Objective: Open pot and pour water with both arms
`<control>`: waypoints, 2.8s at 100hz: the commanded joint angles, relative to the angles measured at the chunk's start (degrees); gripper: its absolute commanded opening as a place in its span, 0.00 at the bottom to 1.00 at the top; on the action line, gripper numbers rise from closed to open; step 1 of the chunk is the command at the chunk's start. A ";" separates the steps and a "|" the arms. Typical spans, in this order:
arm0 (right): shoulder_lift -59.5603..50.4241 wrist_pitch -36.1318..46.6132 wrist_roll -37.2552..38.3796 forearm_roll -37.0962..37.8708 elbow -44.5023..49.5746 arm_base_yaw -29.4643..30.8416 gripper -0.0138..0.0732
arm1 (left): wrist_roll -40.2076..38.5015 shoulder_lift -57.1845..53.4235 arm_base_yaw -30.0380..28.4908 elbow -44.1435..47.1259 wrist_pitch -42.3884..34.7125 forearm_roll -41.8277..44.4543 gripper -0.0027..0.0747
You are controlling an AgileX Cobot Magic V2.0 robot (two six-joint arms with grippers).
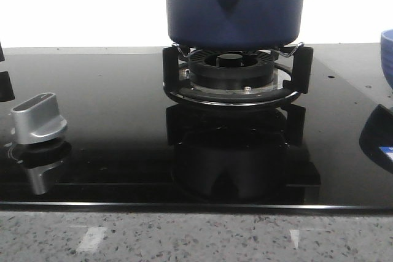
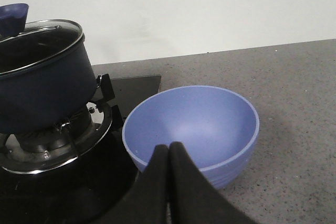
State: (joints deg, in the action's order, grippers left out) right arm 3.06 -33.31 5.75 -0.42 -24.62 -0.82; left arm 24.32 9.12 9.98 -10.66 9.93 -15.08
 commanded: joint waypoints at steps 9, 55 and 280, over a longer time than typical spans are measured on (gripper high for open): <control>0.63 4.12 -0.66 0.07 -1.35 -0.06 0.07 | -11.60 -4.98 -0.37 9.11 -15.59 2.16 0.01; 0.63 4.12 -0.66 0.07 -1.35 -0.06 0.07 | -13.16 -10.99 -5.38 12.50 6.11 3.90 0.01; -4.73 15.14 -0.66 4.06 26.75 8.44 0.07 | -13.16 -10.89 -5.38 12.50 6.29 3.49 0.01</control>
State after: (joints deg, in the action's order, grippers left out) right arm -0.52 -18.78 5.64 3.09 0.65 7.26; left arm 11.73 -0.24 4.64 0.11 18.82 -11.08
